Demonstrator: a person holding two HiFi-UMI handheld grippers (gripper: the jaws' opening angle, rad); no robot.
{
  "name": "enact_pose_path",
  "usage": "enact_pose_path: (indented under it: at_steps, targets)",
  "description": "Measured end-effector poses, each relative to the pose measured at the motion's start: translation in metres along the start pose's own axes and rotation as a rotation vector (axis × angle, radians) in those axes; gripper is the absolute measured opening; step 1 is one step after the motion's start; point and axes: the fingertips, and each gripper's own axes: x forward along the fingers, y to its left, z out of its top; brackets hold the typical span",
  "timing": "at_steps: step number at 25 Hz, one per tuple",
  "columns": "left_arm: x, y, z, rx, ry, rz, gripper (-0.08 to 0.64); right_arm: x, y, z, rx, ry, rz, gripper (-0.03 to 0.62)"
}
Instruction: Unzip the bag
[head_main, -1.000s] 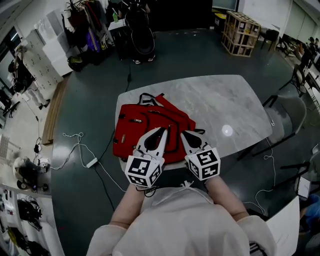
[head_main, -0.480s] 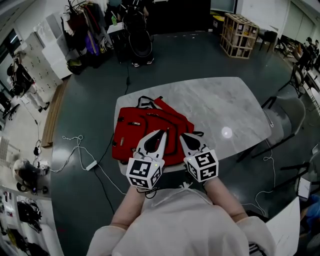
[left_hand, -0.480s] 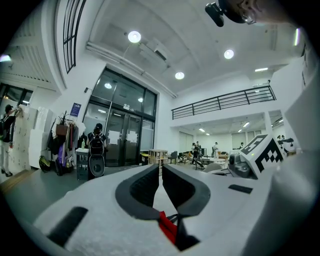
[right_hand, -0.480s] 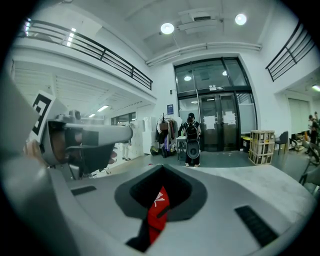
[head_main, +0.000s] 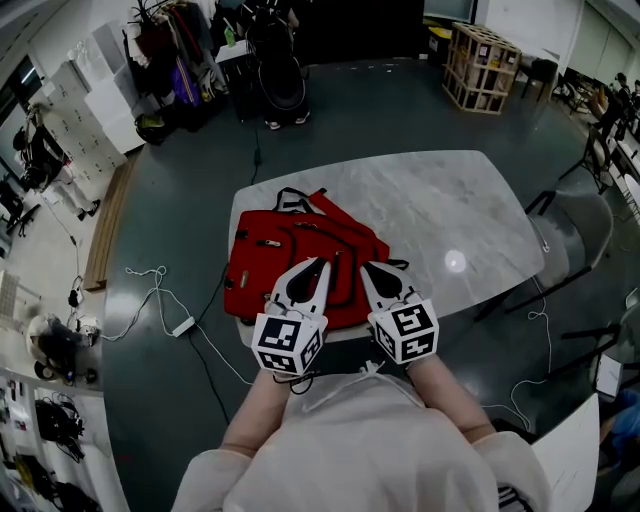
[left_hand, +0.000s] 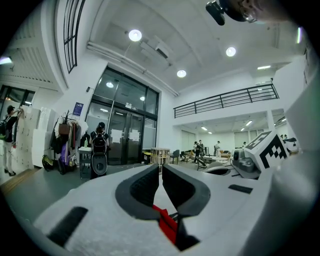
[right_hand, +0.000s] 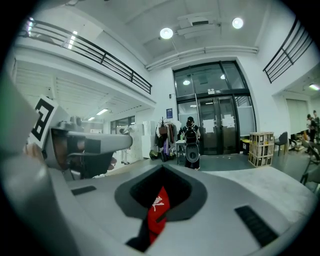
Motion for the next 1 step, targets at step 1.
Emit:
enact_pose_path:
  at_steps: [1]
  targets:
    - [-0.0003, 0.0013, 0.0002, -0.002, -0.004, 0.004, 0.023, -0.0002, -0.0003, 0.0015, -0.003, -0.007, -0.004, 0.028]
